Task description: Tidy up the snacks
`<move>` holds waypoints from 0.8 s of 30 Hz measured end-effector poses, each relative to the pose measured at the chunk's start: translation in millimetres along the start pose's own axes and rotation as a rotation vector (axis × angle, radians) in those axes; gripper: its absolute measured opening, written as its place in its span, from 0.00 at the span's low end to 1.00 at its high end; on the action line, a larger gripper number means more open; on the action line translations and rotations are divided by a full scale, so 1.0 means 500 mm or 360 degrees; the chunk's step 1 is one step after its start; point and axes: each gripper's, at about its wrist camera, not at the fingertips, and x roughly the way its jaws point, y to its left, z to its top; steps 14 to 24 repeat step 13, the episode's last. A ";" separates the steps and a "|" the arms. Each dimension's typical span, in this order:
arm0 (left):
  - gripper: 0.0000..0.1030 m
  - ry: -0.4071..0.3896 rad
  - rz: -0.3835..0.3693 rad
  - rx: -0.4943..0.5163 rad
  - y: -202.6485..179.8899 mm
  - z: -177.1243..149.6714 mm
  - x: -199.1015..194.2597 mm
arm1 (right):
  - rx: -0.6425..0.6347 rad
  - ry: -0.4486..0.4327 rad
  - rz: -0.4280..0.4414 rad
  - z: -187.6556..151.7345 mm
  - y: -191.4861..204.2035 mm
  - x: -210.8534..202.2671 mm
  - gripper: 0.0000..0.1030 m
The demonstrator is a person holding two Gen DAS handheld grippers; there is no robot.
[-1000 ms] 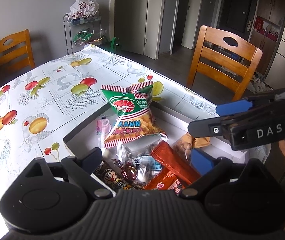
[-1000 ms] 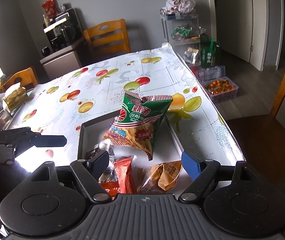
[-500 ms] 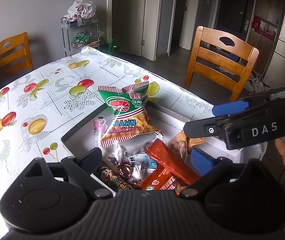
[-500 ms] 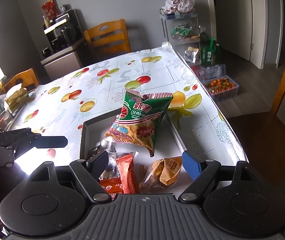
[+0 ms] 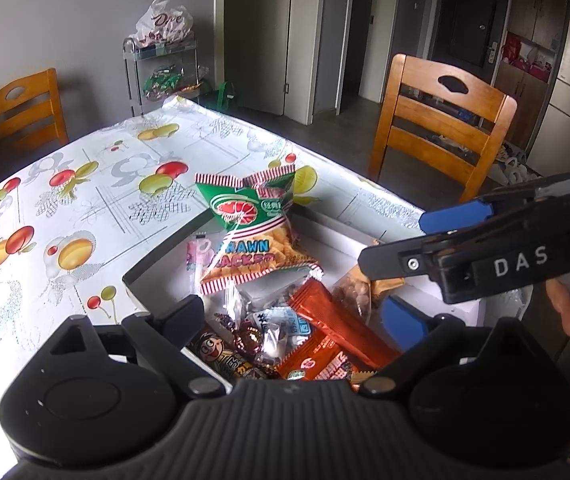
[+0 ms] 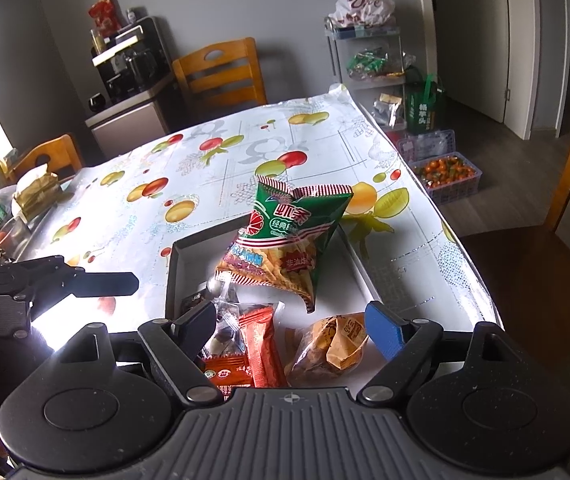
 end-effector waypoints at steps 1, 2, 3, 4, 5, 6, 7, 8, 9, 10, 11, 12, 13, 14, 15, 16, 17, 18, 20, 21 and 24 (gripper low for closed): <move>0.94 -0.0012 0.0002 0.0003 -0.001 -0.001 -0.001 | 0.0002 0.0001 0.0000 0.000 -0.001 0.000 0.79; 0.94 -0.0019 0.0009 0.0009 -0.003 -0.002 -0.002 | 0.0004 0.0002 0.0000 0.000 -0.001 -0.001 0.79; 0.94 -0.0020 0.0016 0.0017 -0.004 -0.001 -0.001 | 0.0005 0.0002 -0.0002 -0.001 0.000 -0.001 0.79; 0.94 -0.0023 0.0018 0.0026 -0.004 -0.002 -0.001 | 0.0007 0.0003 -0.0003 -0.002 0.000 0.000 0.79; 0.94 -0.0026 0.0017 0.0034 -0.005 -0.003 0.000 | 0.0009 0.0003 -0.0004 -0.002 -0.001 0.000 0.79; 0.94 -0.0025 0.0014 0.0041 -0.006 -0.002 0.000 | 0.0009 0.0002 -0.0005 -0.003 -0.001 0.000 0.79; 0.94 -0.0024 0.0009 0.0045 -0.006 -0.002 0.000 | 0.0009 0.0002 -0.0005 -0.003 -0.001 0.000 0.79; 0.94 -0.0024 0.0003 0.0049 -0.006 -0.002 0.001 | 0.0011 0.0002 -0.0006 -0.003 -0.001 0.000 0.79; 0.94 -0.0021 -0.0003 0.0055 -0.007 -0.001 0.001 | 0.0012 0.0001 -0.0007 -0.003 -0.002 0.000 0.79; 0.95 -0.0015 -0.0008 0.0059 -0.008 0.000 0.002 | 0.0012 0.0001 -0.0007 -0.003 -0.003 0.000 0.79; 0.96 -0.0006 -0.0012 0.0061 -0.008 0.000 0.004 | 0.0012 0.0001 -0.0008 -0.003 -0.003 0.000 0.80; 0.96 0.0001 -0.0014 0.0061 -0.008 0.000 0.004 | 0.0011 0.0002 -0.0009 -0.003 -0.003 0.000 0.79; 0.97 0.0009 -0.0017 0.0060 -0.008 0.000 0.005 | 0.0012 0.0002 -0.0008 -0.003 -0.003 0.000 0.80; 0.97 0.0009 -0.0017 0.0060 -0.008 0.000 0.005 | 0.0012 0.0002 -0.0008 -0.003 -0.003 0.000 0.80; 0.97 0.0009 -0.0017 0.0060 -0.008 0.000 0.005 | 0.0012 0.0002 -0.0008 -0.003 -0.003 0.000 0.80; 0.97 0.0009 -0.0017 0.0060 -0.008 0.000 0.005 | 0.0012 0.0002 -0.0008 -0.003 -0.003 0.000 0.80; 0.97 0.0009 -0.0017 0.0060 -0.008 0.000 0.005 | 0.0012 0.0002 -0.0008 -0.003 -0.003 0.000 0.80; 0.97 0.0009 -0.0017 0.0060 -0.008 0.000 0.005 | 0.0012 0.0002 -0.0008 -0.003 -0.003 0.000 0.80; 0.97 0.0009 -0.0017 0.0060 -0.008 0.000 0.005 | 0.0012 0.0002 -0.0008 -0.003 -0.003 0.000 0.80; 0.97 0.0009 -0.0017 0.0060 -0.008 0.000 0.005 | 0.0012 0.0002 -0.0008 -0.003 -0.003 0.000 0.80; 0.97 0.0009 -0.0017 0.0060 -0.008 0.000 0.005 | 0.0012 0.0002 -0.0008 -0.003 -0.003 0.000 0.80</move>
